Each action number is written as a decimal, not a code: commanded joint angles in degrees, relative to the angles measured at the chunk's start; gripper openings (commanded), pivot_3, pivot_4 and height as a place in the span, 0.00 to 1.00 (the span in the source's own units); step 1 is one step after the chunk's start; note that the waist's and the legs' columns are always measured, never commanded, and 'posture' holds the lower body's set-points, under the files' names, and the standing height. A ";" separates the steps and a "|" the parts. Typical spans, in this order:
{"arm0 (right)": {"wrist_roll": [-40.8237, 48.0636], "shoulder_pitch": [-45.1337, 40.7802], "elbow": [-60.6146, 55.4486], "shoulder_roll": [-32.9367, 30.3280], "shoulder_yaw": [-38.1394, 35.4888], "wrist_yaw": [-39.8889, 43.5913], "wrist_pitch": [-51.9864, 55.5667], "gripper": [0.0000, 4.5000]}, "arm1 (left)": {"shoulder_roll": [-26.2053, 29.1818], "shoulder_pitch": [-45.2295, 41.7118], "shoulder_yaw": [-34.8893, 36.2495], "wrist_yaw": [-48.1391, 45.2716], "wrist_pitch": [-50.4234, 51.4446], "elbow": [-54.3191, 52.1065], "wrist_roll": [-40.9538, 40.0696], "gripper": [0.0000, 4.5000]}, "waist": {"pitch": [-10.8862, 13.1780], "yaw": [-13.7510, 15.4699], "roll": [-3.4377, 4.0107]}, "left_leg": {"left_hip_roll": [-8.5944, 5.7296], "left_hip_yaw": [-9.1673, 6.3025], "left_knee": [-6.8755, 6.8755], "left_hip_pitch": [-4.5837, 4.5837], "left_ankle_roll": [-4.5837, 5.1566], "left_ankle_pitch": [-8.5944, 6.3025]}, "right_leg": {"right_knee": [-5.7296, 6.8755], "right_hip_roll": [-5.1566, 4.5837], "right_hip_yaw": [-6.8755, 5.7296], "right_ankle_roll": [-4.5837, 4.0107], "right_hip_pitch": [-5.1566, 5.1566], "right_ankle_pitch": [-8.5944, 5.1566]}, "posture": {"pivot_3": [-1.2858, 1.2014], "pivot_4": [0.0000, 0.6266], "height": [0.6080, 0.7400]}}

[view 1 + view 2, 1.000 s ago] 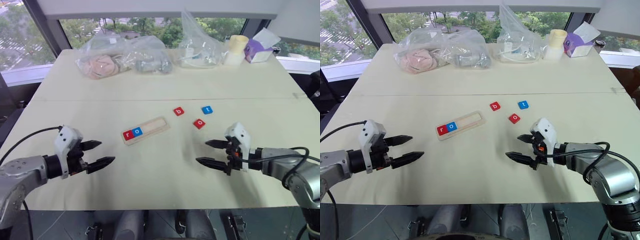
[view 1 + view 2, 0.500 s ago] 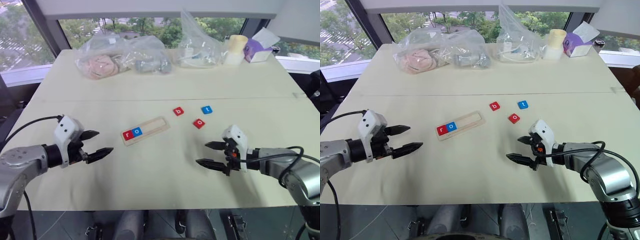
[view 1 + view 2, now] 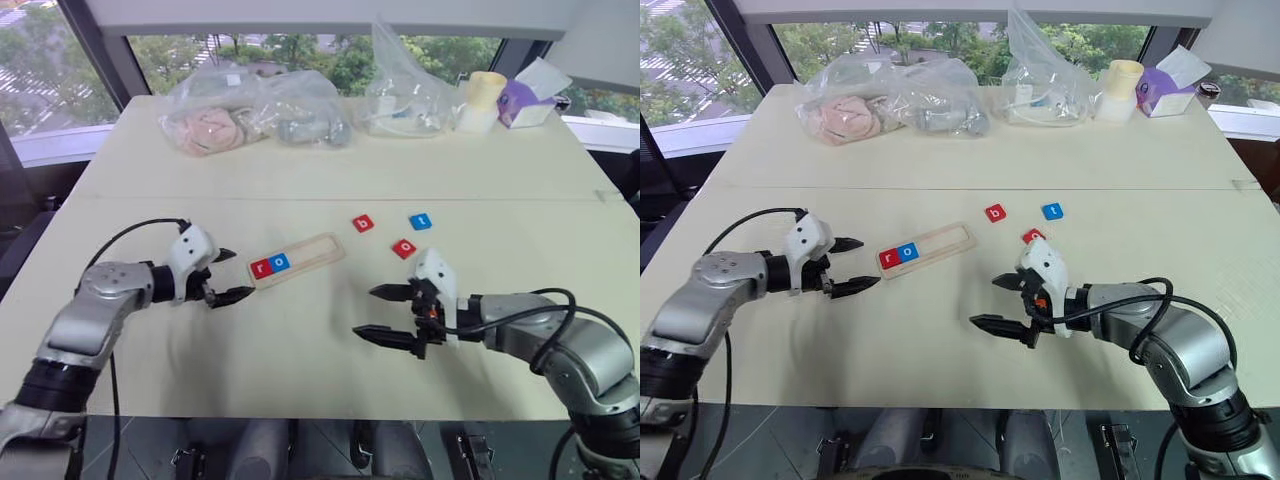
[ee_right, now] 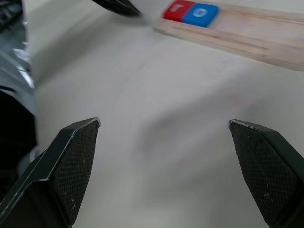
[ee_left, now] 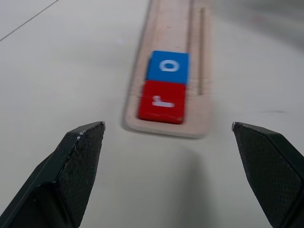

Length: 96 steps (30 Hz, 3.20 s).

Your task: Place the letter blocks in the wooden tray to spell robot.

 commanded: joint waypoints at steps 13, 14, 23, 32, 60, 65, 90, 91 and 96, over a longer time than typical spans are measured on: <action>3.47 0.36 -3.44 0.14 -0.73 -3.39 0.54 0.99 | -8.55 -4.47 -3.39 -1.17 -10.87 13.62 6.94 1.00 | -0.02 0.17 -0.03 | 0.05 0.00 0.11 0.05 0.01 0.01 | 0.02 0.04 -0.01 0.00 0.11 0.07 | 0.52 0.24 1.00; 3.39 0.34 -3.31 0.14 -0.63 -3.45 0.44 0.99 | -8.86 -4.57 -3.46 -1.11 -11.11 14.11 7.28 1.00 | -0.02 0.15 -0.03 | 0.05 0.00 0.13 0.07 0.01 0.01 | 0.01 0.04 -0.01 0.02 0.13 0.08 | 0.52 0.24 1.00; 3.52 0.62 -3.03 -0.19 -1.09 -4.10 0.75 1.00 | -8.97 -3.80 -5.14 -3.28 -12.01 16.16 8.87 0.69 | -0.14 0.08 -0.02 | 0.08 -0.07 0.19 0.18 0.01 0.01 | 0.01 0.02 0.02 -0.06 0.24 0.12 | 0.52 0.24 1.00; 2.96 2.16 -0.14 -0.57 -3.25 -4.69 -0.37 1.00 | -7.29 -5.18 -7.43 -10.80 -15.28 14.51 8.19 0.69 | -0.15 0.00 -0.03 | 0.09 -0.05 0.19 0.18 0.01 0.01 | 0.01 0.03 0.02 -0.03 0.23 0.14 | 0.52 0.24 1.00; 4.63 5.59 0.00 4.27 -11.42 -12.39 -4.64 1.00 | -5.38 -19.08 -10.81 -27.75 -29.58 32.06 13.22 0.99 | -0.21 -0.23 -0.08 | 0.18 0.07 0.20 0.18 0.05 0.00 | -0.06 0.12 0.04 0.01 0.27 0.19 | 0.52 0.24 1.00; -3.62 -2.71 6.56 7.68 -7.28 -17.90 -9.01 1.00 | 1.72 -14.64 -5.18 -28.25 -11.38 15.43 5.60 0.99 | -0.16 -1.90 -0.15 | 0.56 0.13 0.16 0.18 0.06 -0.01 | -0.07 0.49 0.27 -0.13 0.06 0.29 | 0.52 0.24 1.00; -31.97 -43.80 75.94 31.44 6.45 -20.68 -25.74 1.00 | 0.30 4.23 17.94 6.67 21.69 -24.90 -12.95 0.99 | -0.08 -3.27 -0.18 | 0.65 0.88 0.08 0.42 0.06 0.02 | 0.33 0.83 0.92 -0.42 -0.23 0.56 | 0.52 0.24 1.00; -32.02 -43.88 76.30 31.74 6.07 -20.59 -25.85 1.00 | 0.40 4.33 17.82 6.92 21.65 -24.95 -13.07 0.99 | -0.08 -3.27 -0.18 | 0.66 0.91 0.08 0.48 0.06 0.02 | 0.40 0.84 0.97 -0.42 -0.23 0.55 | 0.52 0.24 1.00; -33.27 -43.17 75.98 32.95 5.53 -20.77 -25.69 0.58 | 0.51 3.61 16.41 7.42 21.04 -24.26 -12.99 1.00 | -0.08 -3.26 -0.18 | 0.68 1.04 0.09 0.66 0.06 0.02 | 0.60 0.86 1.13 -0.34 -0.23 0.47 | 0.52 0.24 1.00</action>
